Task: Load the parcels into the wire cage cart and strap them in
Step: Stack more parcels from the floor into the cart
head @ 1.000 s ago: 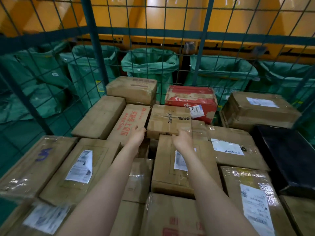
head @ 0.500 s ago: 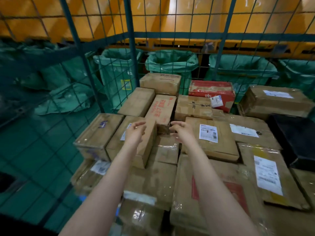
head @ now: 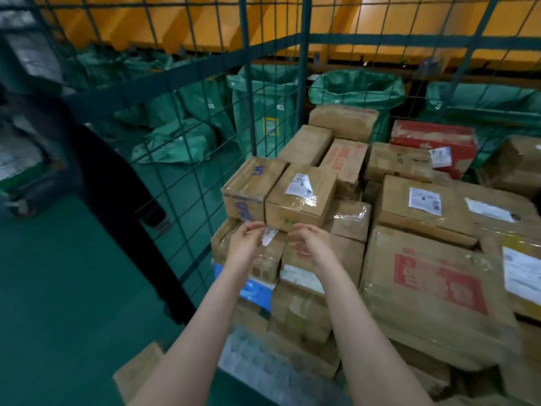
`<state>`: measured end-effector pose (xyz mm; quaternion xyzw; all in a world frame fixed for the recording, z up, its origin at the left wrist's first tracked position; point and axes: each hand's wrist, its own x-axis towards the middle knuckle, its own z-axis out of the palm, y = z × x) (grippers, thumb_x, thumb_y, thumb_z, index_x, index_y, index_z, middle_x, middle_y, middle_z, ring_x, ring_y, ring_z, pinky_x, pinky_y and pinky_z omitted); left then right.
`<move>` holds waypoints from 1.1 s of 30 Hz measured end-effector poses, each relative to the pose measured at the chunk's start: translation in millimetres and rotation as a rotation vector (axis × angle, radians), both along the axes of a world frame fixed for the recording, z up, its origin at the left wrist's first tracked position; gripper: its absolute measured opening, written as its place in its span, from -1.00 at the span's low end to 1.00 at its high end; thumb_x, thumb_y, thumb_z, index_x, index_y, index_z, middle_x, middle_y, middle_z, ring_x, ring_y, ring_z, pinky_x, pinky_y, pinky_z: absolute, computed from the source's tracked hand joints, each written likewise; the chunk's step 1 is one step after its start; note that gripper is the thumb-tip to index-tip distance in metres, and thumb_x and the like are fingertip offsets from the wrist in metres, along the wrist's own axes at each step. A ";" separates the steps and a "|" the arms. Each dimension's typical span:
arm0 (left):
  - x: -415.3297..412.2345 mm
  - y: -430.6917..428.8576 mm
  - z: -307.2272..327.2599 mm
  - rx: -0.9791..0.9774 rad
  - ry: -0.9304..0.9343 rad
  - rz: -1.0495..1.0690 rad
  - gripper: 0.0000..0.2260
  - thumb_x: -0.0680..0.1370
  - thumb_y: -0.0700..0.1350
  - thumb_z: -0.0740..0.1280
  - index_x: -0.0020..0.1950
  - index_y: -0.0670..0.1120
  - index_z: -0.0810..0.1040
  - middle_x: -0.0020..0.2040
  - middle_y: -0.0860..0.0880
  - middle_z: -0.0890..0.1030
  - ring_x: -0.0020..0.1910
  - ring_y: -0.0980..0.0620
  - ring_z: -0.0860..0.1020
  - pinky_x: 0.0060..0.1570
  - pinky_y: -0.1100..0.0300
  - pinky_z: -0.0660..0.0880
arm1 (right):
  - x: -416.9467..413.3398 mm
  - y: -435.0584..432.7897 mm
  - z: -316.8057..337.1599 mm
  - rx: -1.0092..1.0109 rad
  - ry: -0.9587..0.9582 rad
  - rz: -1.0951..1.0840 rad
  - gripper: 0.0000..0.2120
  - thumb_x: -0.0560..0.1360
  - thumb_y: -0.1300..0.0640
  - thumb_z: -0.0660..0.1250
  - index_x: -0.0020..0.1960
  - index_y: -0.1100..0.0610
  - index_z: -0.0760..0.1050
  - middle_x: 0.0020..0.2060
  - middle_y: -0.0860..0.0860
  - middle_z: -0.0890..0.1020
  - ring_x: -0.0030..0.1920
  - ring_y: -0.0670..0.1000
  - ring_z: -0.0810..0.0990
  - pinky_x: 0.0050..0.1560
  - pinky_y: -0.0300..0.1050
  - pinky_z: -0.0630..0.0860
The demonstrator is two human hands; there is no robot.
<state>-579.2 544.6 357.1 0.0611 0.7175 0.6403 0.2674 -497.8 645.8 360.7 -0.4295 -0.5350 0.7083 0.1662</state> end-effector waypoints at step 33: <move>41.2 -204.3 -56.2 -0.009 -0.189 0.713 -0.82 0.59 -0.23 0.16 0.07 -0.04 0.51 -0.13 0.07 0.51 -0.10 0.06 0.47 -0.17 0.21 0.38 | -48.0 -160.2 -58.4 -0.003 -0.206 0.754 -0.81 0.58 0.25 0.13 -0.08 0.07 0.48 -0.25 -0.03 0.58 -0.33 -0.07 0.52 -0.34 -0.24 0.43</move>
